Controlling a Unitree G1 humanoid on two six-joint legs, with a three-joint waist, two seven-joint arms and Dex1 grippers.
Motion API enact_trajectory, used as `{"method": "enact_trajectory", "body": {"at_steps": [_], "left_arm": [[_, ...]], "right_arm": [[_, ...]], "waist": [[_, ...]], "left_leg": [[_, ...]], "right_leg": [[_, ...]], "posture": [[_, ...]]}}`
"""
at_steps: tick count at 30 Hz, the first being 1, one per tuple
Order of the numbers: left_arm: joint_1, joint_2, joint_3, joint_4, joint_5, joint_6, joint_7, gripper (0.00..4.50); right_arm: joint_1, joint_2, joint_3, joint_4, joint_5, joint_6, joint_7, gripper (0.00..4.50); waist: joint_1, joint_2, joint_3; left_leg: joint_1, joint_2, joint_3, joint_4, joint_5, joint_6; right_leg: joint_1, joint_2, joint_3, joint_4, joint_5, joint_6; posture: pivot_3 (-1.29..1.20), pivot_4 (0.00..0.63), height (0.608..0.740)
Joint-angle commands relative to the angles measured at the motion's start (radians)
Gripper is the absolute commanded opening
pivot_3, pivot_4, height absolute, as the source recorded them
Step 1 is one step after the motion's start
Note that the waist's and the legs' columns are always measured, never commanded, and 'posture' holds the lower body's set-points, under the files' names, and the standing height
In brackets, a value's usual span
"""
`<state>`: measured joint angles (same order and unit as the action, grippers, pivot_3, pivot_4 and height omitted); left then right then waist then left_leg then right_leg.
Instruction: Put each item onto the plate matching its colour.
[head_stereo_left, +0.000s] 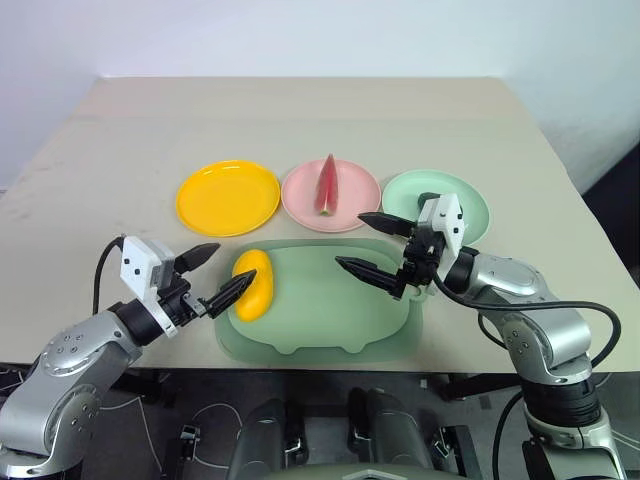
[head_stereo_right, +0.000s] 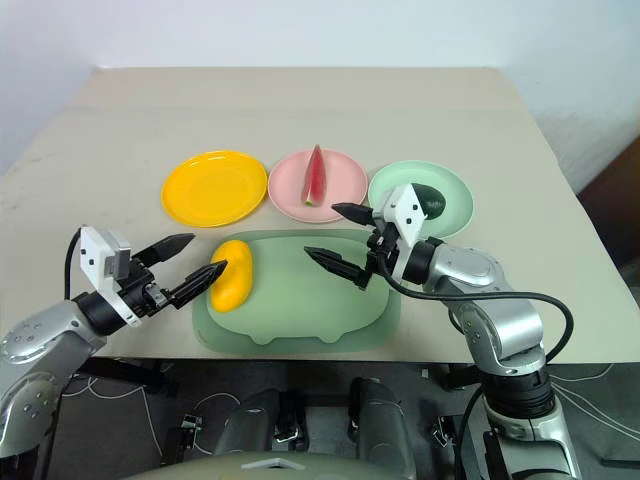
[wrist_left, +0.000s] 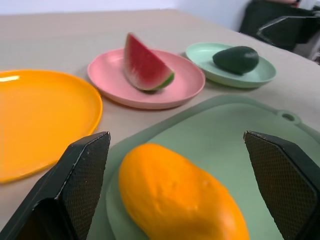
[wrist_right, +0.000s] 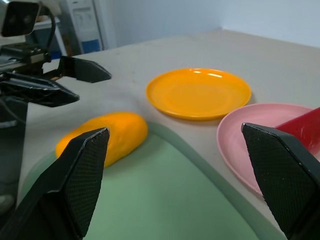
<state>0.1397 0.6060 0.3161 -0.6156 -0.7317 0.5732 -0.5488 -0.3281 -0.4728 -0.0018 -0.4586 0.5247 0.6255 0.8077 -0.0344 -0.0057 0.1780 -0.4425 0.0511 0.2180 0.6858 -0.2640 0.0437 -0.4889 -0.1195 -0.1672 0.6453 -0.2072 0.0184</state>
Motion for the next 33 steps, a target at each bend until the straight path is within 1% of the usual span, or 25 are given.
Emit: {"method": "enact_trajectory", "body": {"at_steps": [1, 8, 11, 14, 16, 20, 25, 33], "left_arm": [[0.016, -0.027, -0.007, -0.07, -0.011, 0.036, 0.08, 4.5], [-0.012, -0.087, -0.078, -0.053, 0.03, 0.084, 0.195, 4.5], [-0.056, -0.132, -0.106, -0.046, 0.003, 0.127, 0.249, 4.5], [-0.072, -0.151, -0.128, -0.034, 0.001, 0.139, 0.246, 4.5], [-0.073, -0.168, -0.147, -0.026, -0.002, 0.134, 0.234, 4.5], [-0.093, -0.183, -0.187, 0.004, 0.02, 0.161, 0.255, 4.5], [-0.139, -0.185, -0.221, 0.031, 0.039, 0.213, 0.286, 4.5], [-0.218, -0.174, -0.232, 0.077, 0.044, 0.276, 0.288, 4.5]], "right_arm": [[0.002, -0.019, -0.025, -0.029, 0.066, -0.01, 0.04, 4.48], [-0.028, -0.026, -0.001, -0.014, 0.065, -0.005, 0.021, 4.48], [-0.04, -0.038, -0.01, 0.003, 0.061, -0.013, 0.025, 4.48], [-0.041, -0.048, -0.015, 0.016, 0.06, -0.024, 0.034, 4.48], [-0.034, -0.052, -0.035, 0.014, 0.089, -0.007, 0.032, 4.48], [0.04, -0.079, -0.049, -0.044, 0.122, -0.004, 0.045, 4.48], [0.059, -0.076, -0.042, -0.054, 0.118, -0.016, 0.022, 4.48], [0.073, -0.091, -0.048, -0.039, 0.104, -0.042, 0.02, 4.48]], "waist": [[0.001, 0.0, 0.0], [0.023, 0.0, 0.0], [0.027, -0.001, 0.0], [0.024, -0.001, 0.0], [0.024, -0.001, 0.0], [0.026, -0.001, 0.0], [0.024, -0.001, 0.0], [0.025, -0.001, 0.0]], "left_leg": [[0.0, 0.0, 0.0, 0.0, 0.0, 0.0], [0.001, 0.0, -0.001, 0.001, 0.0, 0.0], [0.001, 0.0, -0.002, 0.002, 0.0, 0.0], [0.001, 0.0, -0.003, 0.003, -0.001, 0.001], [0.001, 0.0, -0.003, 0.003, -0.001, 0.001], [0.002, 0.0, -0.004, 0.003, -0.001, 0.001], [0.002, 0.0, -0.004, 0.005, -0.001, 0.002], [0.002, 0.0, -0.005, 0.006, -0.002, 0.003]], "right_leg": [[0.0, 0.0, 0.0, 0.0, 0.0, 0.0], [0.003, 0.0, -0.001, -0.001, -0.001, -0.001], [0.004, 0.0, -0.001, -0.001, -0.001, -0.002], [0.006, 0.0, -0.002, -0.002, -0.001, -0.002], [0.006, 0.0, -0.002, -0.001, -0.001, -0.001], [0.007, 0.0, -0.003, -0.002, 0.0, 0.0], [0.008, 0.0, -0.003, -0.002, -0.002, 0.002], [0.009, 0.0, -0.004, -0.002, -0.001, -0.001]], "posture": [[0.0, 0.15, 0.696], [0.0, 0.15, 0.696], [0.0, 0.15, 0.696], [0.0, 0.15, 0.696], [0.0, 0.15, 0.696], [0.0, 0.15, 0.696], [0.0, 0.15, 0.696], [0.0, 0.15, 0.696]]}}
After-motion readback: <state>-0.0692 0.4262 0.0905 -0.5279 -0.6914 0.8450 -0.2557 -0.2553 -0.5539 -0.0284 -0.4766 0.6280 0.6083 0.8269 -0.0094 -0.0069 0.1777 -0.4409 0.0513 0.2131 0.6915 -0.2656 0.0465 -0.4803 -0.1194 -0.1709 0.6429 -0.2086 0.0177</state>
